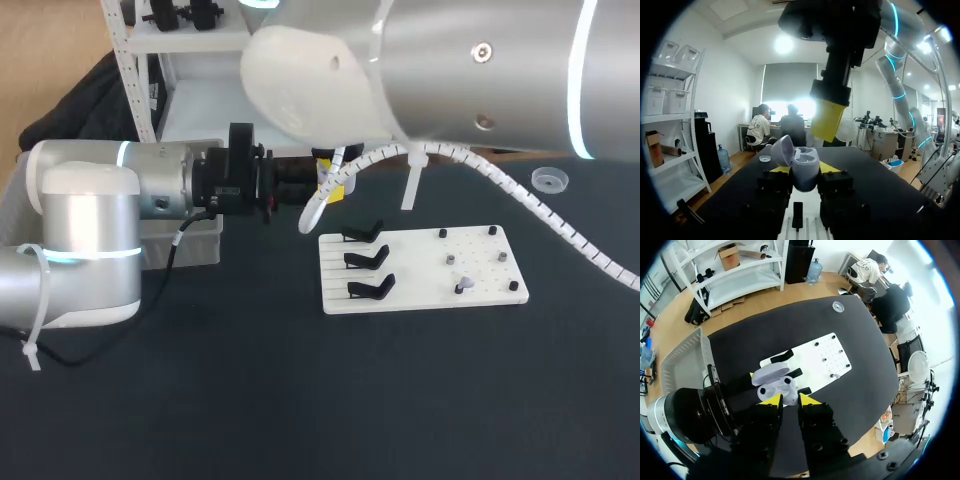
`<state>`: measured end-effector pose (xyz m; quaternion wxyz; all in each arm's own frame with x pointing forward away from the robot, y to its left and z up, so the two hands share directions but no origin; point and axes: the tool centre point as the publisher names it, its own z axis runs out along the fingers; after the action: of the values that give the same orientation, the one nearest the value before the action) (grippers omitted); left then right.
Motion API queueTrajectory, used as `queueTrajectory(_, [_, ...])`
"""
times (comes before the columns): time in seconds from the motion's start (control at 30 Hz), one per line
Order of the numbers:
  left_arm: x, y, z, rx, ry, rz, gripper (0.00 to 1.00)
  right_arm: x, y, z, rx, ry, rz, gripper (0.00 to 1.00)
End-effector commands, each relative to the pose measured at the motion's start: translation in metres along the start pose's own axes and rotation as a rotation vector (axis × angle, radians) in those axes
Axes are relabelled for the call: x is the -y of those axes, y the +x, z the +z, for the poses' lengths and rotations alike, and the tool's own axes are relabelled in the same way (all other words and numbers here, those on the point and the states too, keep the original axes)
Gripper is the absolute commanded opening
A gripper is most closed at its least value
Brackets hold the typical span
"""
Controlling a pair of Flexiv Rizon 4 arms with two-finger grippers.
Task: Pick up each earbud case from the left stands, insert the matching earbuds, close the lid, and place the case in the box.
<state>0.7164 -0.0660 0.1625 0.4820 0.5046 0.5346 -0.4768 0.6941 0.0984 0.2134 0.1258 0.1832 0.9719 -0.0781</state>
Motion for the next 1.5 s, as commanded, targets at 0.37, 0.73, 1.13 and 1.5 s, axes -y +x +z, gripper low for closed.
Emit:
queueTrajectory(0.37, [0.001, 0.0, 0.0, 0.001, -0.002, 0.001, 0.0, -0.002, -0.008, 0.006, 0.014, 0.013, 0.031, 0.0])
queueTrajectory(0.73, [0.001, 0.0, 0.0, 0.001, -0.002, 0.001, 0.0, -0.003, -0.008, 0.015, 0.0, 0.021, 0.037, 0.0])
queueTrajectory(1.13, [0.001, 0.0, 0.0, 0.001, -0.002, 0.001, 0.0, 0.001, -0.003, 0.014, -0.014, 0.028, 0.045, 0.69])
queueTrajectory(1.5, [0.001, 0.0, 0.0, 0.001, -0.002, 0.001, 0.0, 0.034, 0.011, -0.012, -0.011, -0.077, 0.073, 0.74])
